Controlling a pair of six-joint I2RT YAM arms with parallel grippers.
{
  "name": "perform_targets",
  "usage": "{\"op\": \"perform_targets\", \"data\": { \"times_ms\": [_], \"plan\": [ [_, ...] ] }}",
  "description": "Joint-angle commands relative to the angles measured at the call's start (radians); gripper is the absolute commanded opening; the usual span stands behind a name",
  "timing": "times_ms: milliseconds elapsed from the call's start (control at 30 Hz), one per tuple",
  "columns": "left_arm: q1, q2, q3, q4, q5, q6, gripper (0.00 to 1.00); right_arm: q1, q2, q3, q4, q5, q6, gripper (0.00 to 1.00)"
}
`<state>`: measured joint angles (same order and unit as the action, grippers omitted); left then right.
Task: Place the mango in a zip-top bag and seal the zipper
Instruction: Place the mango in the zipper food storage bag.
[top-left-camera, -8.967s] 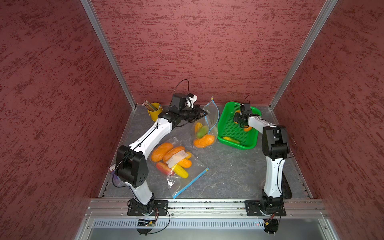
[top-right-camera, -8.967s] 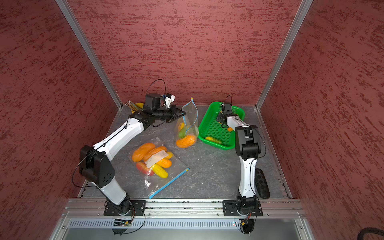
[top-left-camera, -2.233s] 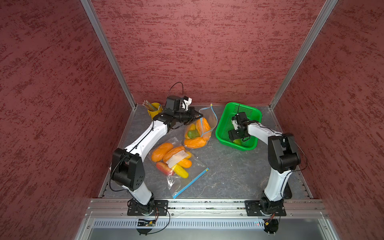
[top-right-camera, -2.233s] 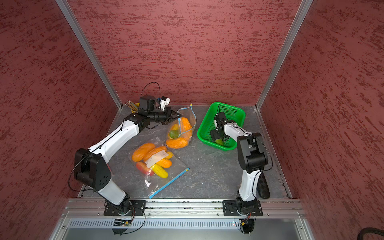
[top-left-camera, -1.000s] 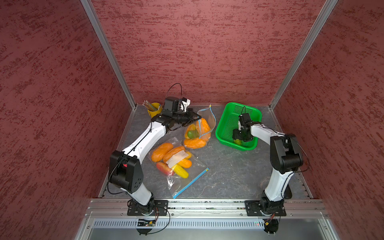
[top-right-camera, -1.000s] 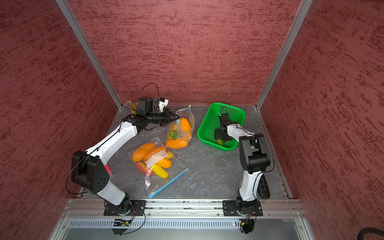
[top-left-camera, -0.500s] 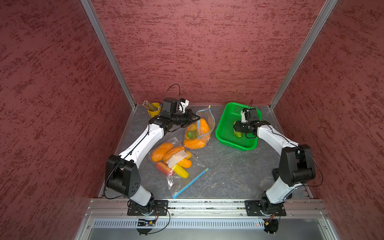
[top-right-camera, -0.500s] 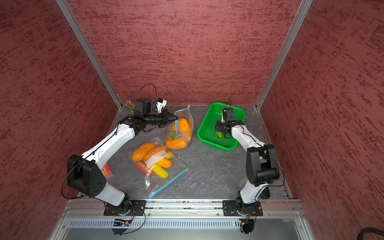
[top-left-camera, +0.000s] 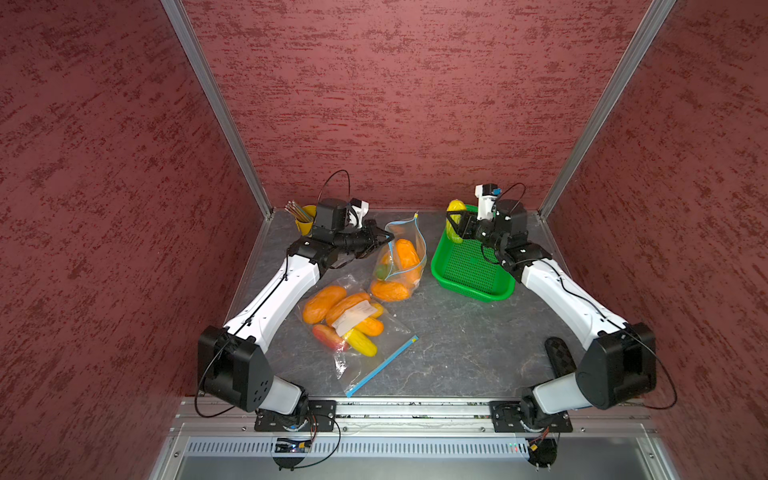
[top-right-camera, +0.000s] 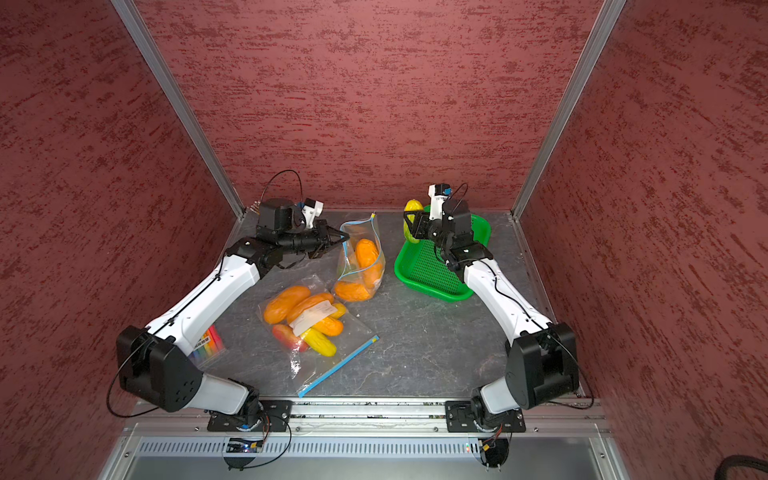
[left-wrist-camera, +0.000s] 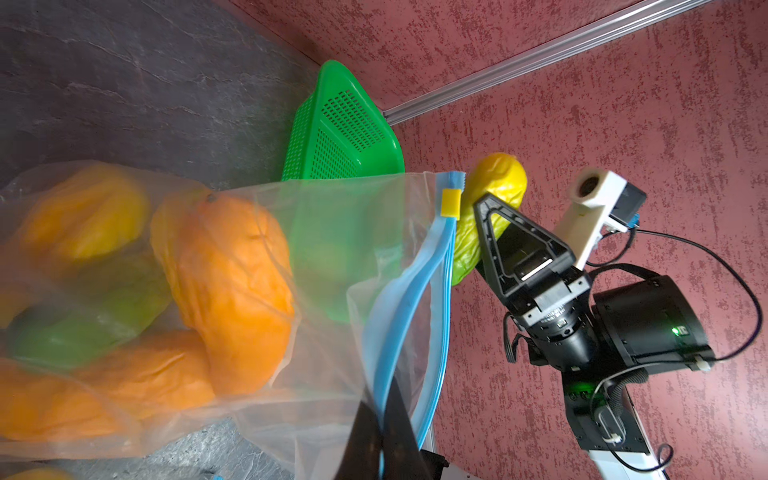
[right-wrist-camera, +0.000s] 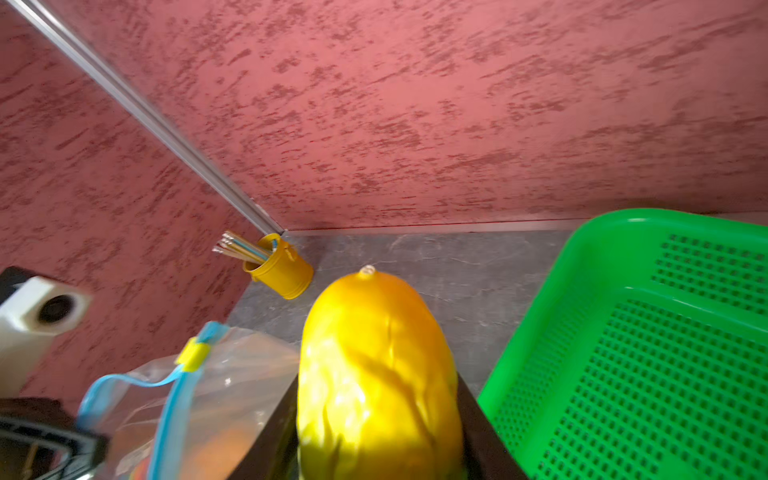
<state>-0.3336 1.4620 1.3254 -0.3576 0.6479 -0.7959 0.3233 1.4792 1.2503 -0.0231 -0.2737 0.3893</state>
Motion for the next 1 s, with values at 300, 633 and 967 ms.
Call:
{"op": "perform_targets", "data": {
  "times_ms": [300,633,967],
  "plan": [
    [0.007,-0.075,-0.05,0.121,-0.04,-0.039,0.02,0.248,-0.031,0.058,0.172,0.013,0.101,0.03],
    [0.009,-0.1,-0.055,0.139,-0.042,-0.042,0.02,0.347,0.059,0.003,0.375,0.126,0.146,0.04],
    [0.026,-0.075,-0.036,0.147,-0.026,-0.049,0.03,0.347,0.183,0.041,0.371,0.27,0.128,0.46]
  ]
}}
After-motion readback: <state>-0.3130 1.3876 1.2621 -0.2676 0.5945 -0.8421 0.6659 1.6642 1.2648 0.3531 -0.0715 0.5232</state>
